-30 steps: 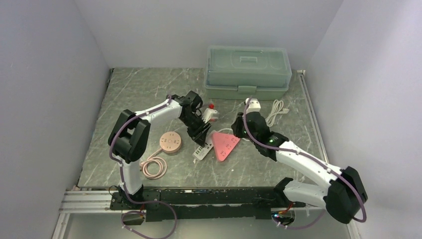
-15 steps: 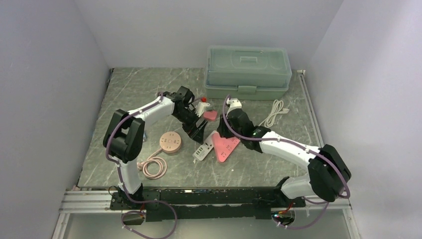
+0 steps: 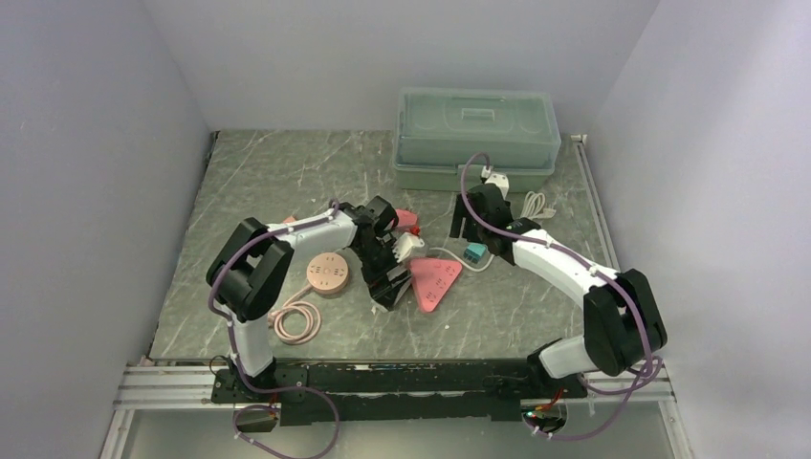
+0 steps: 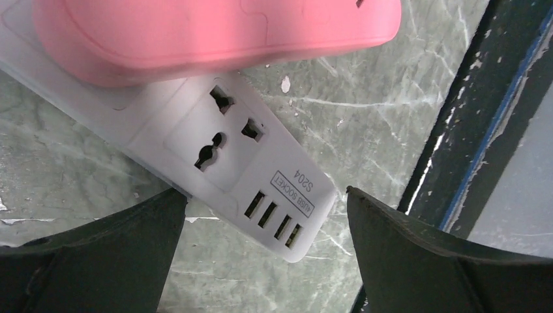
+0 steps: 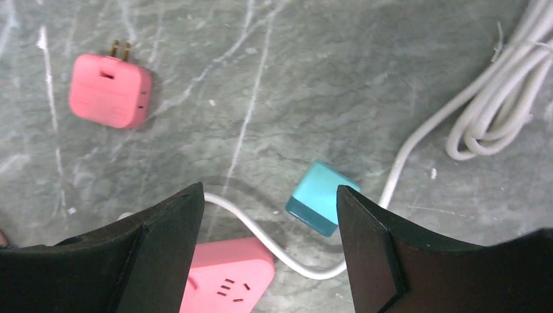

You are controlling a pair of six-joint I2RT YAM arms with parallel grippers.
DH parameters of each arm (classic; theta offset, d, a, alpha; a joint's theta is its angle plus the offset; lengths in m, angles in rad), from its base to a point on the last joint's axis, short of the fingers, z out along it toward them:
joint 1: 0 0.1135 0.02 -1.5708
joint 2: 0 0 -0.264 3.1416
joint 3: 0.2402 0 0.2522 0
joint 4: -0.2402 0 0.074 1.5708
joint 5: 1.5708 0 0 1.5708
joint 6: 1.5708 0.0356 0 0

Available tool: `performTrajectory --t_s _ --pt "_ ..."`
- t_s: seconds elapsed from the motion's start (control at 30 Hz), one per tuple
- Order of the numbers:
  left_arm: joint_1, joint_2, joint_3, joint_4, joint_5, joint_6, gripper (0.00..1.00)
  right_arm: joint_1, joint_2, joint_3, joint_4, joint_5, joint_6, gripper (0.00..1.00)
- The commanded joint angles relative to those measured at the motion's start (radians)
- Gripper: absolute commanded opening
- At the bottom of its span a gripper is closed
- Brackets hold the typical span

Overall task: Insert the plug
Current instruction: Move the socket to the center of the board.

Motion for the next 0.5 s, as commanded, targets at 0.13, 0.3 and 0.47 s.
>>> performTrajectory --t_s 0.13,0.3,0.47 --pt "-0.056 -0.032 -0.059 0.107 -0.226 0.15 1.0 -0.028 0.078 0.017 -0.03 0.03 0.019 0.73" --pt "-0.075 -0.023 -0.066 0.128 -0.254 0.242 0.91 -0.037 0.143 0.031 -0.035 0.026 0.024 0.69" --pt "-0.1 -0.015 -0.04 0.101 -0.224 0.324 0.88 -0.044 0.153 0.025 -0.04 0.047 0.033 0.67"
